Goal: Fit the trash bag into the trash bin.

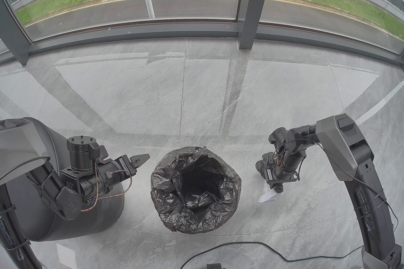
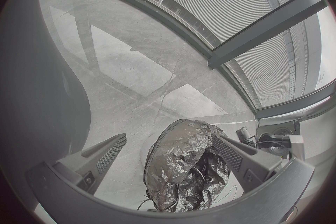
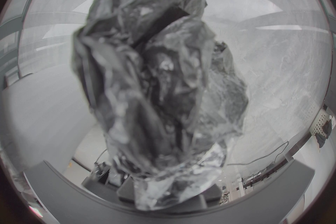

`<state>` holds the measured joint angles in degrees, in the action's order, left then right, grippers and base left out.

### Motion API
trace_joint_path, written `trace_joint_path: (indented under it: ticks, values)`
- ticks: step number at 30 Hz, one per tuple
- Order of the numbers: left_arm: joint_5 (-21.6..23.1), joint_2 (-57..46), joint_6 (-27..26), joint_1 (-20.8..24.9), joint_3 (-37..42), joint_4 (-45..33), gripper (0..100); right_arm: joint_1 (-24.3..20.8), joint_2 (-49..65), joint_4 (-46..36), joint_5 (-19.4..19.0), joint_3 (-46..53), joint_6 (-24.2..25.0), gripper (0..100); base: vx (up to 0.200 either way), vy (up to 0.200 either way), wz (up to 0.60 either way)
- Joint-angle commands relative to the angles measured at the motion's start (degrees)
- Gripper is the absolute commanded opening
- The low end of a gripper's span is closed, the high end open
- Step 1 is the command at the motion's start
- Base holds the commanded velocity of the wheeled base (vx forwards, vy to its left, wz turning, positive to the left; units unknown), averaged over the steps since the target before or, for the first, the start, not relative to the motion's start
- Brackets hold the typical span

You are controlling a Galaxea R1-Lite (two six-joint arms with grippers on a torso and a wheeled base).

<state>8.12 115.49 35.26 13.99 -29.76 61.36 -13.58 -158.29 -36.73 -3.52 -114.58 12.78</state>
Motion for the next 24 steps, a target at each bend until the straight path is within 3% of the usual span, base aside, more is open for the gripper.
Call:
trace_joint_path:
  ticks: [1,3,4,5,8,9,13,14,16,18,24]
  values:
    - [0.0,-0.6,0.0,0.4,0.7,1.2,100,-2.8,15.1,-11.3,-6.9,0.0,1.9,0,0.0,0.0,0.0]
    - [0.0,-0.6,0.0,0.4,0.7,1.2,100,-3.6,17.7,-15.3,-9.0,0.0,2.0,0,0.0,0.0,0.0]
    - [0.0,-1.0,0.0,0.5,0.8,1.2,100,-6.3,23.8,-27.3,-15.0,0.0,2.0,0,0.0,0.0,0.0]
    - [0.0,-1.2,0.0,0.5,0.9,1.2,100,-7.4,25.8,-32.5,-17.3,0.0,1.0,0,0.0,0.0,0.0]
    - [0.0,-1.3,0.0,0.5,1.1,1.2,100,-11.2,28.9,-45.4,-18.7,0.0,-2.8,0,0.0,0.0,0.0]
    - [0.0,-1.3,0.0,0.8,1.2,1.2,100,-14.1,29.4,-53.3,-18.8,0.0,-6.0,0,0.0,0.0,0.0]
    - [0.0,-1.6,0.0,0.8,1.3,1.2,100,-23.7,30.7,-53.3,-18.8,0.0,-6.6,0,0.0,0.0,0.0]
    - [0.0,-1.6,0.0,0.8,1.3,1.2,100,-24.3,31.0,-53.3,-18.8,0.0,-6.8,0,0.0,0.0,0.0]
    - [0.0,-2.6,-0.1,0.8,1.5,1.3,100,-29.9,33.2,-53.3,-18.8,0.0,-11.7,0,0.0,0.0,0.0]
    - [0.0,-3.0,-0.1,0.8,1.5,1.2,100,-32.0,33.3,-53.3,-18.7,0.0,-13.2,0,0.0,0.0,0.0]
    - [0.0,-2.6,0.0,0.9,1.5,1.2,100,-31.9,29.7,-50.1,-18.6,0.0,-13.2,0,0.0,0.0,0.0]
